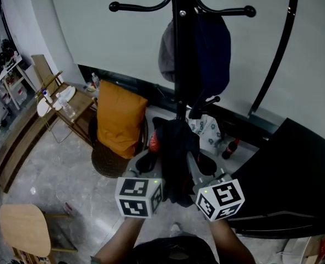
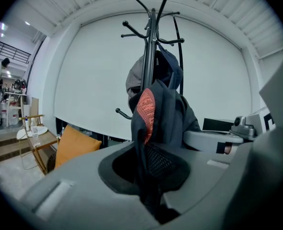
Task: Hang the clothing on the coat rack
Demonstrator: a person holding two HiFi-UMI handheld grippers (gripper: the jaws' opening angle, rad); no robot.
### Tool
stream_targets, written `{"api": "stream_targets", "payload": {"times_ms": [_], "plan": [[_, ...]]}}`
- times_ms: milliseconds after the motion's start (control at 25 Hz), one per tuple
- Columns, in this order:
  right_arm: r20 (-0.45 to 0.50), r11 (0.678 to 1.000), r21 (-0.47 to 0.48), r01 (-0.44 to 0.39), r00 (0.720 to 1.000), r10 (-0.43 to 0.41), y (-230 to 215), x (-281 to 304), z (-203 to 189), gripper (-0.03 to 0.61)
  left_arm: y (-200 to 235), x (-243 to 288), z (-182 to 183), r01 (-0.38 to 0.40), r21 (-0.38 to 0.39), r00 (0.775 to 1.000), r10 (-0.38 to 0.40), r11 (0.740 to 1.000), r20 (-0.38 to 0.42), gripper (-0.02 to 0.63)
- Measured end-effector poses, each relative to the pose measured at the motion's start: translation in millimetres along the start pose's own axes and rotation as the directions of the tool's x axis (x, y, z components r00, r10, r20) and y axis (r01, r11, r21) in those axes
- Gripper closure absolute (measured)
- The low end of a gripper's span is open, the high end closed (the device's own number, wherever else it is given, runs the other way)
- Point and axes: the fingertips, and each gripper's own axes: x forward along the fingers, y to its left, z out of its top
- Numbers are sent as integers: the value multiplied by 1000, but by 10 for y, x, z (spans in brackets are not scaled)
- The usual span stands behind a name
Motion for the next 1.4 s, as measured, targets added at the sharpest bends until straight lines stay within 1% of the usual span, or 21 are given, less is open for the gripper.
{"api": "stream_targets", "payload": {"times_ms": [240, 400, 600, 1000, 1400], "plan": [[-9, 1000, 7, -23, 1000, 23, -88, 83, -21, 555, 12, 119, 18, -18, 0, 1000, 18, 1000, -4, 584], [-13, 1000, 13, -14, 1000, 15, -130, 115, -39, 555, -3, 167, 14, -3, 0, 1000, 3, 1000, -7, 584], [-18, 1000, 13, 20, 1000, -20, -159, 194, -49, 555, 52, 229, 29, 28, 3, 1000, -28, 1000, -10, 584], [-27, 993, 22, 114, 993, -113, -208, 309, -108, 555, 113, 431, 28, 126, 18, 992, -125, 992, -32, 584], [-30, 986, 31, 165, 986, -164, -235, 392, -134, 555, 120, 591, 58, 189, 26, 981, -188, 982, -39, 584]]}}
